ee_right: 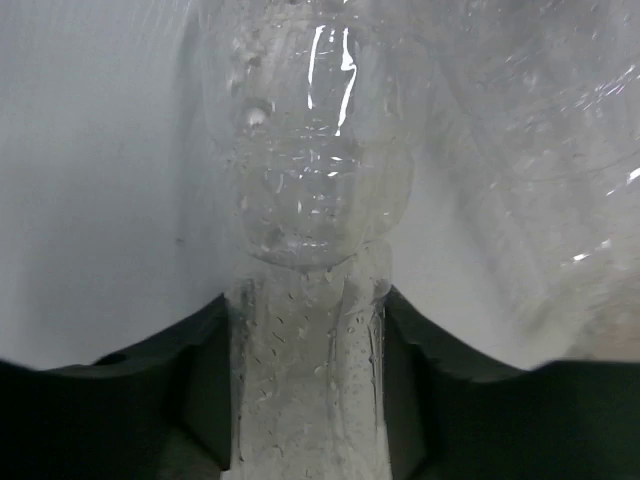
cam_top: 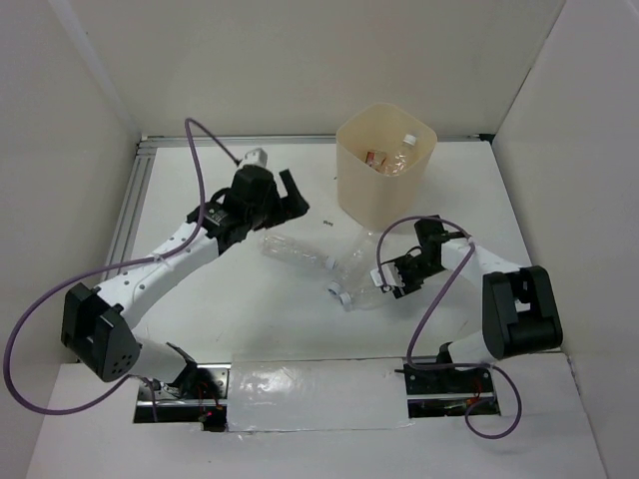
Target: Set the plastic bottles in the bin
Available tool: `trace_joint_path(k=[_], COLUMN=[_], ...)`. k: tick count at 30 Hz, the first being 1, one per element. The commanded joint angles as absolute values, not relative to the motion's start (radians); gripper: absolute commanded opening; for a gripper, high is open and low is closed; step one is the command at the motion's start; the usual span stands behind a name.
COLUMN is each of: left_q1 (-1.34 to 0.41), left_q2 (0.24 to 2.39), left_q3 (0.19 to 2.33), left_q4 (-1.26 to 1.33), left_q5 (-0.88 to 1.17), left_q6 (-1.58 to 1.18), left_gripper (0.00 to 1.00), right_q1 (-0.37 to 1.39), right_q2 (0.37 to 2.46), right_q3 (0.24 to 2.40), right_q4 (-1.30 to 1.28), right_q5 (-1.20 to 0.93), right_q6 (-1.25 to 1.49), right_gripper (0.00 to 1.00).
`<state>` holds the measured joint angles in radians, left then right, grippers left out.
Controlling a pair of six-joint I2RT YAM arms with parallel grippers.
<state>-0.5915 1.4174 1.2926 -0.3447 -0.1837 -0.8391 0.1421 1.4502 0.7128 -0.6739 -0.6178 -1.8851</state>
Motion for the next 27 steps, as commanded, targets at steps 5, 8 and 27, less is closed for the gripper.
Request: trace_joint_path(k=[5, 8, 27], left_q1=[-0.568, -0.548, -0.598], left_q2=[1.414, 1.479, 1.606], left_q3=[1.083, 1.106, 1.108], left_q4=[-0.432, -0.472, -0.371], left_q5=[-0.140, -0.112, -0.146], left_q6=[-1.182, -1.233, -1.376], left_gripper=[1.00, 1.00, 1.00], right_q1=[0.149, 0.149, 0.216], right_q2=[1.309, 1.197, 1.343], right_q3=[0.924, 1.034, 1.423], right_q4=[-1.018, -1.162, -0.115], right_q5=[-0.736, -0.871, -0.583], right_q6=[-1.950, -1.927, -0.672], right_gripper=[0.30, 0.29, 0.40])
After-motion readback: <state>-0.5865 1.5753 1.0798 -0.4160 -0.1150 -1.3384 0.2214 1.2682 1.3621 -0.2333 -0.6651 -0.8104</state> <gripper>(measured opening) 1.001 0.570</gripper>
